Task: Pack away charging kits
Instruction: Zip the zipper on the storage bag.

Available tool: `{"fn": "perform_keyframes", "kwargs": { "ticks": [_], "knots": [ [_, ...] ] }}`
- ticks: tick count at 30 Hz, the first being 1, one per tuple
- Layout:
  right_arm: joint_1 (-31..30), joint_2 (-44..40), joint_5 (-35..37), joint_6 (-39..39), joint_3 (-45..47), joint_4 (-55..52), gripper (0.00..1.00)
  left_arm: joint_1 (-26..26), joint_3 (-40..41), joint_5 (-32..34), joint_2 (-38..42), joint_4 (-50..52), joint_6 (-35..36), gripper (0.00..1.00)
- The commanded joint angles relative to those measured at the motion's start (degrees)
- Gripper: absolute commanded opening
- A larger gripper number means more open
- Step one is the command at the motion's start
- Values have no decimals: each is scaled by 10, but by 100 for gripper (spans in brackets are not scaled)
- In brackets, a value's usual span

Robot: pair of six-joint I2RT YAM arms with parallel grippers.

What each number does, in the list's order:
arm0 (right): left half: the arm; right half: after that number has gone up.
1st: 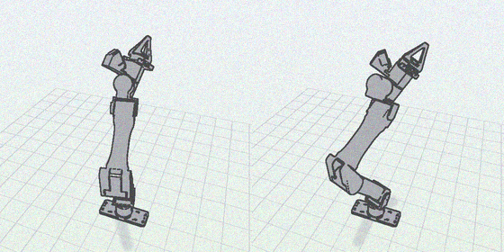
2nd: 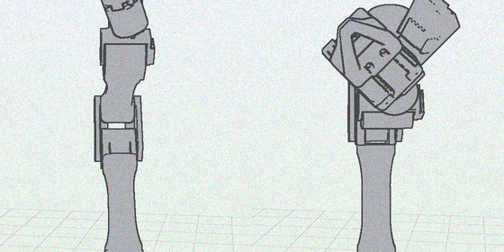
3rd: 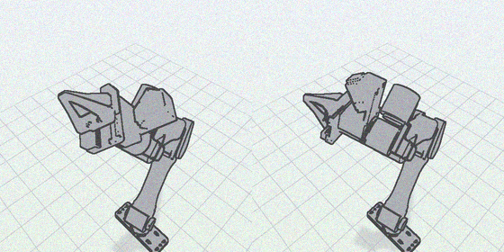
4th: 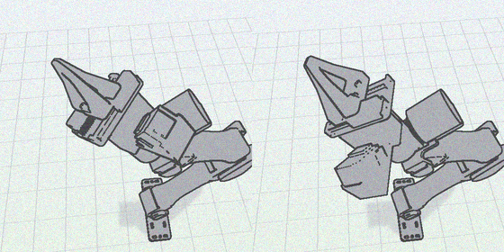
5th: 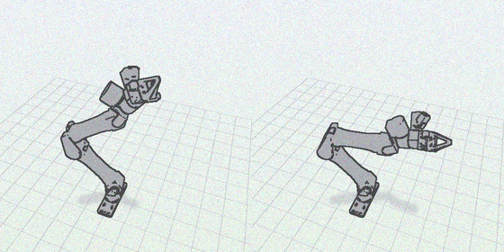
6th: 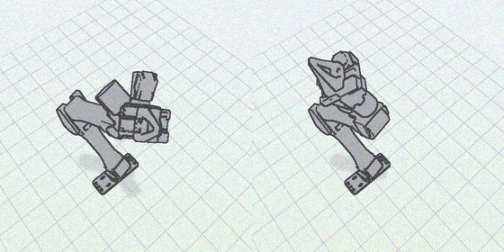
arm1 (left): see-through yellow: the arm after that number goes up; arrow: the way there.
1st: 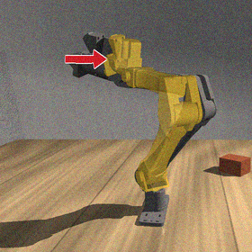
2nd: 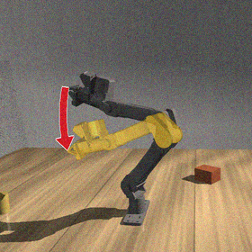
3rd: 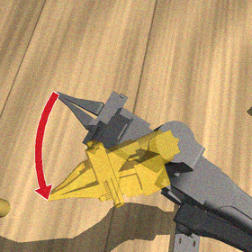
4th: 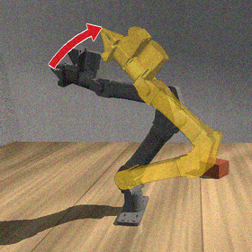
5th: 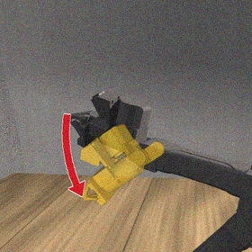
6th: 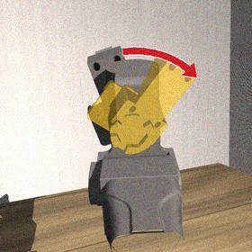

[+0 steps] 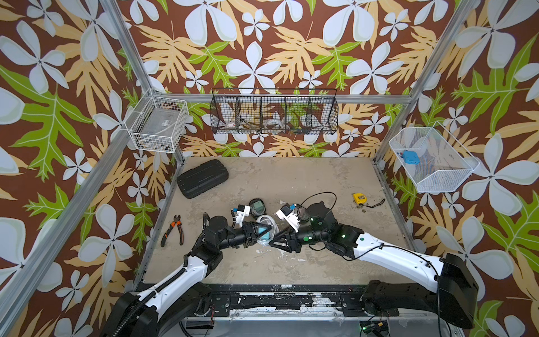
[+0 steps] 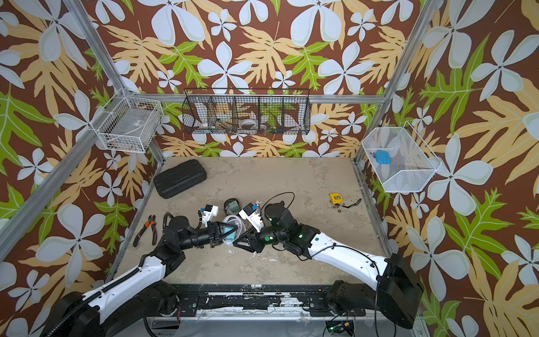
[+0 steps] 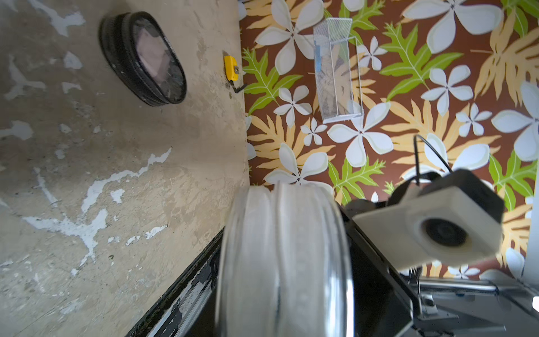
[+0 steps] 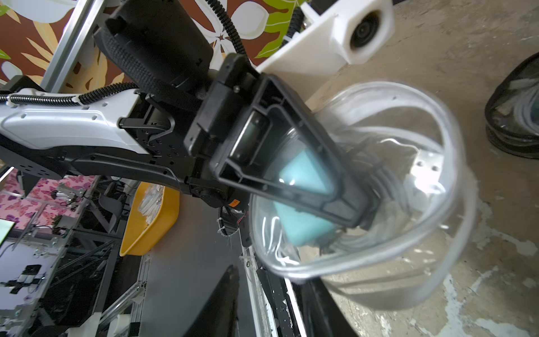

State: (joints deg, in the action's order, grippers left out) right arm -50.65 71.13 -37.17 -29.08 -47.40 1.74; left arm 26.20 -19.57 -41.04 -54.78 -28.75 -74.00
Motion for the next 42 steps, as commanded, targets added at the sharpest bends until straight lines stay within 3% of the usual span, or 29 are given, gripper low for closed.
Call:
{"fn": "perform_keyframes", "kwargs": {
  "ticks": [1, 7, 23, 35, 42],
  "knots": [
    [-19, -19, 80, 21, -6, -25, 38, 1, -11, 83, -5, 36, -36, 11],
    [-67, -8, 180, 67, -28, -45, 38, 2, -32, 111, -21, 44, -60, 10],
    [-71, 48, 229, 78, -52, -12, 37, 2, -33, 111, -14, 52, -71, 9],
    [-74, 95, 225, 82, -76, -15, 34, 2, -29, 116, -9, 53, -79, 9],
    [-86, 107, 249, 89, -82, -28, 26, 2, -32, 119, -10, 54, -80, 9]
  ]
}}
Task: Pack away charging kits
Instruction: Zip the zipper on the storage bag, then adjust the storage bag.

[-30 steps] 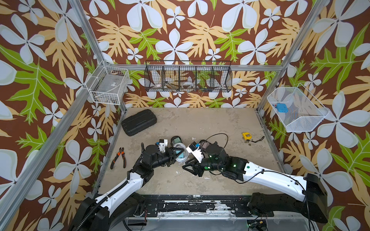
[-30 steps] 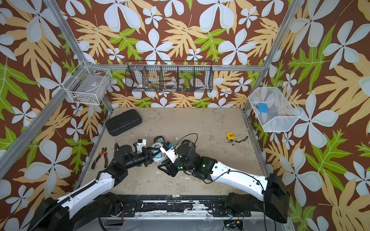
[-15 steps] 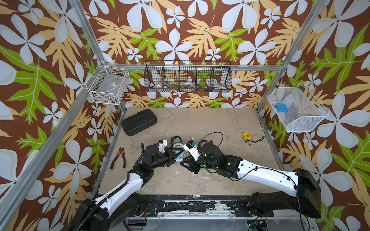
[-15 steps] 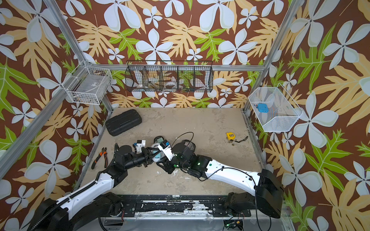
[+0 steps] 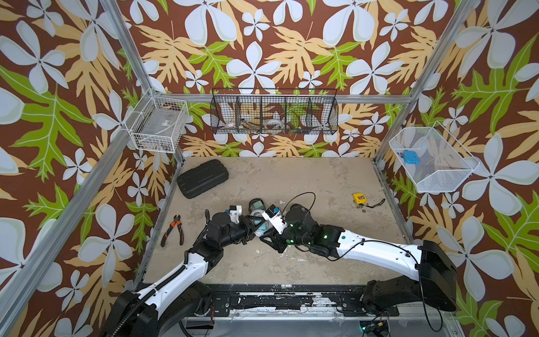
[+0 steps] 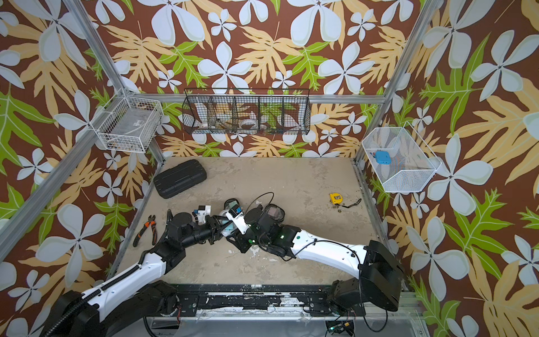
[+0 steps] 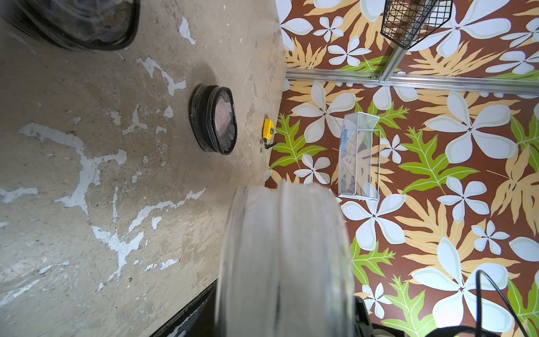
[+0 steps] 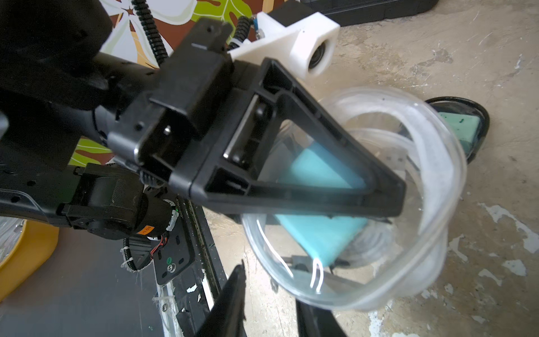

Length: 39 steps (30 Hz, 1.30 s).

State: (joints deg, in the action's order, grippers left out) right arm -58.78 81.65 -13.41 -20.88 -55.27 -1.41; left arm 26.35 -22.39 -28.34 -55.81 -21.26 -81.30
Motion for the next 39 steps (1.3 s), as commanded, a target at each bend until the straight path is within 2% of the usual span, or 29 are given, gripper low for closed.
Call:
{"fn": "perform_keyframes", "kwargs": {
  "ticks": [1, 6, 7, 12, 15, 30, 39],
  "knots": [
    [-6, 2, 13, 7, -4, 3, 25, 0, -4, -8, 1, -21, -8, 9],
    [-9, 4, 28, 9, -10, -11, 2, 1, -5, -2, 4, -15, -9, 9],
    [-10, 3, 32, 9, -10, -14, 0, 0, -7, -1, 4, -13, -9, 9],
    [-11, -10, 54, 7, -3, -34, 0, 0, -14, 2, 3, 1, -3, 3],
    [-13, -16, 94, 6, -1, -62, 0, 0, -18, 3, 0, 6, 0, 0],
    [-13, -28, 246, 37, -2, -141, 0, -1, -29, -34, 2, 51, 58, 0],
    [33, -15, 232, 101, -21, -151, 0, -2, -34, -173, -25, 95, 178, 0]
  ]
}}
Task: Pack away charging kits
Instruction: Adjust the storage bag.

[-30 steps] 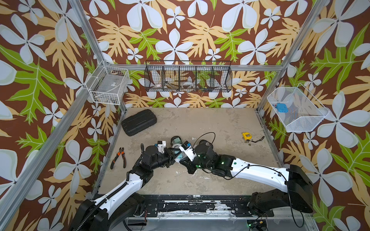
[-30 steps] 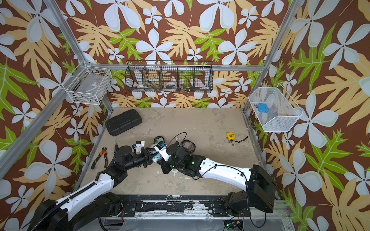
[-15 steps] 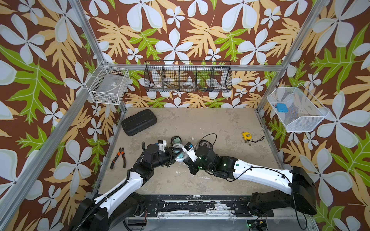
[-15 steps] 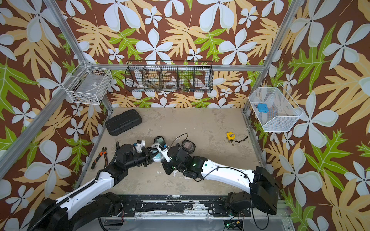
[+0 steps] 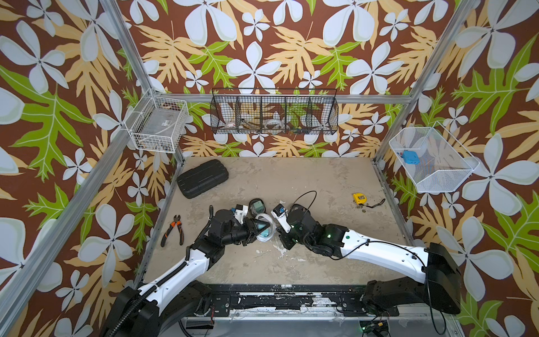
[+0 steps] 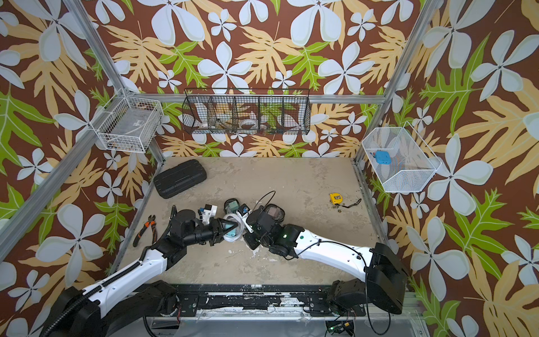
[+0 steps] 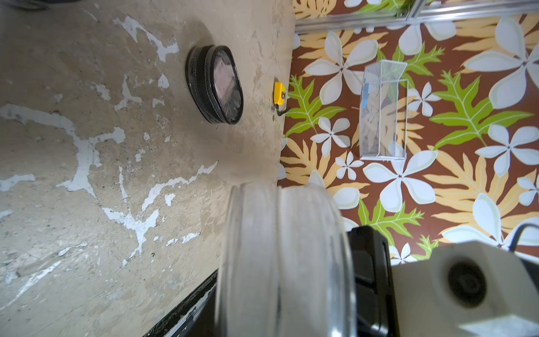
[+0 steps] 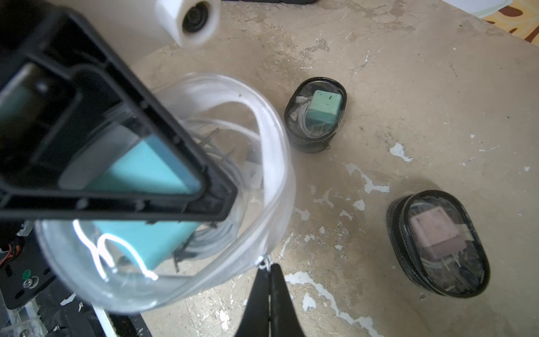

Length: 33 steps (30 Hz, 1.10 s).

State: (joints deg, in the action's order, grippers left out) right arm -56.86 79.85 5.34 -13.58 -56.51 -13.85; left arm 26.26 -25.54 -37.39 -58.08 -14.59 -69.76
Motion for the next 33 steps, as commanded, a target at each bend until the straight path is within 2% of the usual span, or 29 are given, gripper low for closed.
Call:
{"fn": "perform_keyframes", "kwargs": {
  "ticks": [1, 6, 9, 13, 14, 17, 20, 23, 27, 29, 33],
  "knots": [
    [15, 3, 40, 37, -14, -21, 0, -1, 0, -97, -3, 34, 77, 0],
    [17, 7, -15, 78, -48, 2, 0, -1, 7, -178, -3, 78, 165, 0],
    [26, 6, -20, 82, -73, -5, 0, -1, 14, -212, 4, 90, 202, 0],
    [69, -19, -126, 74, -72, -37, 0, 14, -5, -233, 6, 89, 252, 0],
    [81, -41, -152, 69, -64, -54, 10, 21, -16, -230, 0, 93, 271, 0],
    [127, -124, -238, 67, -25, -92, 47, 39, -70, -198, -39, 165, 364, 0],
    [183, -186, -355, 50, 0, -94, 65, 58, -128, -165, -82, 247, 474, 0],
    [199, -180, -432, 44, -9, -91, 76, 76, -158, -158, -102, 267, 526, 0],
    [198, -131, -460, 68, -28, -107, 78, 120, -208, -143, -121, 293, 558, 0],
    [198, -116, -481, 75, -25, -103, 74, 144, -229, -124, -129, 306, 564, 0],
    [198, -114, -513, 74, -15, -98, 65, 148, -238, -107, -131, 316, 565, 0]
  ]
}}
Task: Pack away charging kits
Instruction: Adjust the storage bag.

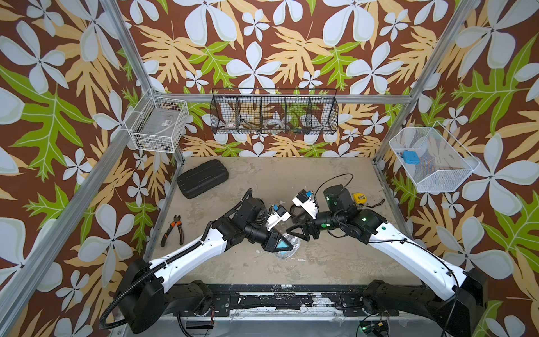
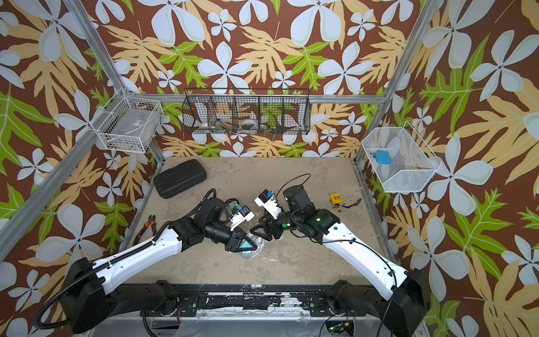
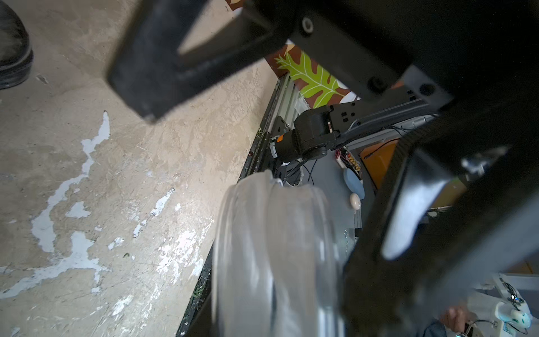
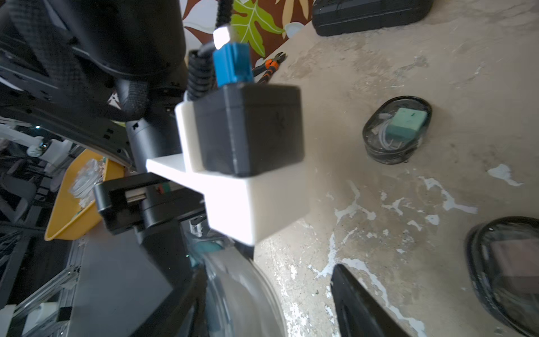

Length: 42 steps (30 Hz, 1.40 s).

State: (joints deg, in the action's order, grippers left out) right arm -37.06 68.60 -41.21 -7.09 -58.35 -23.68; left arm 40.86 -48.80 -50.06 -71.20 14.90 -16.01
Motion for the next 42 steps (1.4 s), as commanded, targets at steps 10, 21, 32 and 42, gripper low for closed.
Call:
{"fn": "perform_keyframes", "kwargs": {
  "ticks": [10, 21, 32, 42],
  "knots": [
    [-6, -16, -74, -16, 70, 28, 41, 2, -26, 21, -16, 44, 57, 0],
    [-4, -7, -87, -112, 91, 130, 1, -29, -8, 1, -2, 41, 74, 29],
    [7, -36, -56, -422, 182, 394, 0, -55, 210, 1, 139, -447, -334, 74],
    [6, -56, 47, -639, 263, 581, 0, -54, 311, 206, 98, -775, -510, 76]
  ]
}}
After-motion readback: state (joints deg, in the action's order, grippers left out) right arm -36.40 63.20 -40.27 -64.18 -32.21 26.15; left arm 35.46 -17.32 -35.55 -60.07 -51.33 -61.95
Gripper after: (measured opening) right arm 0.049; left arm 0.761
